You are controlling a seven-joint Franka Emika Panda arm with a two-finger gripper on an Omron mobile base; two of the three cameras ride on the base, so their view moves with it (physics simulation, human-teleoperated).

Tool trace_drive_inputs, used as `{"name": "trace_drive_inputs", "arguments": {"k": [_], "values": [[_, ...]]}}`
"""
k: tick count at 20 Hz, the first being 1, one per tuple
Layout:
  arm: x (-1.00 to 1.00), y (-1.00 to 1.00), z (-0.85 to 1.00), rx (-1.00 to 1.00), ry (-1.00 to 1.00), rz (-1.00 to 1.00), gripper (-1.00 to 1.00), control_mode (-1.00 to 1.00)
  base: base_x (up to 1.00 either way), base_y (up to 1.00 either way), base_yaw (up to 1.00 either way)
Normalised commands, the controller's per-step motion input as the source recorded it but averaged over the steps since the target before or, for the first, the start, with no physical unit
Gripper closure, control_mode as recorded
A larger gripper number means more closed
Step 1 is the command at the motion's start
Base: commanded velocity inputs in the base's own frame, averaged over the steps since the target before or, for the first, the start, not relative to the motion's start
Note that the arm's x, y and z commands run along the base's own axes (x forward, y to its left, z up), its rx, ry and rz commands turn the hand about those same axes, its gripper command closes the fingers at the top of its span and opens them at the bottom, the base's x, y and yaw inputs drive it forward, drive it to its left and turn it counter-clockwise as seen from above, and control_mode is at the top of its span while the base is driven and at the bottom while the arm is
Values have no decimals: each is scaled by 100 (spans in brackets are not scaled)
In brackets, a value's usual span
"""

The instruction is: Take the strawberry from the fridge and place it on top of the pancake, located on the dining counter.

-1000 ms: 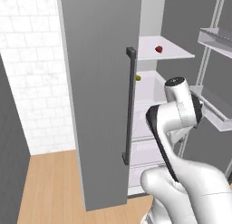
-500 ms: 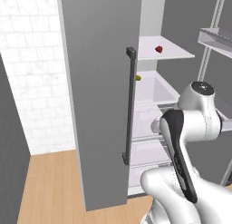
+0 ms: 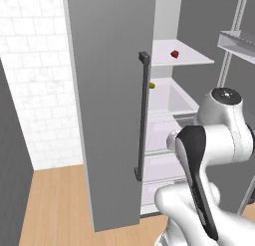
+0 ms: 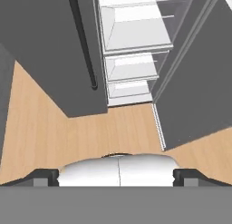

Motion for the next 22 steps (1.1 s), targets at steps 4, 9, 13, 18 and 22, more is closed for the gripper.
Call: {"name": "trace_drive_inputs", "arguments": {"k": [4, 9, 13, 18, 22], "values": [[-54, -3, -4, 9, -16, -6, -100, -100, 0, 0, 0], [2, -31, 1, 14, -2, 0, -100, -100, 0, 0, 0], [11, -8, 0, -4, 5, 0, -100, -100, 0, 0, 0], [0, 1, -1, -6, -2, 0, -100, -100, 0, 0, 0], [0, 0, 0, 0, 0, 0, -100, -100, 0, 0, 0]]}}
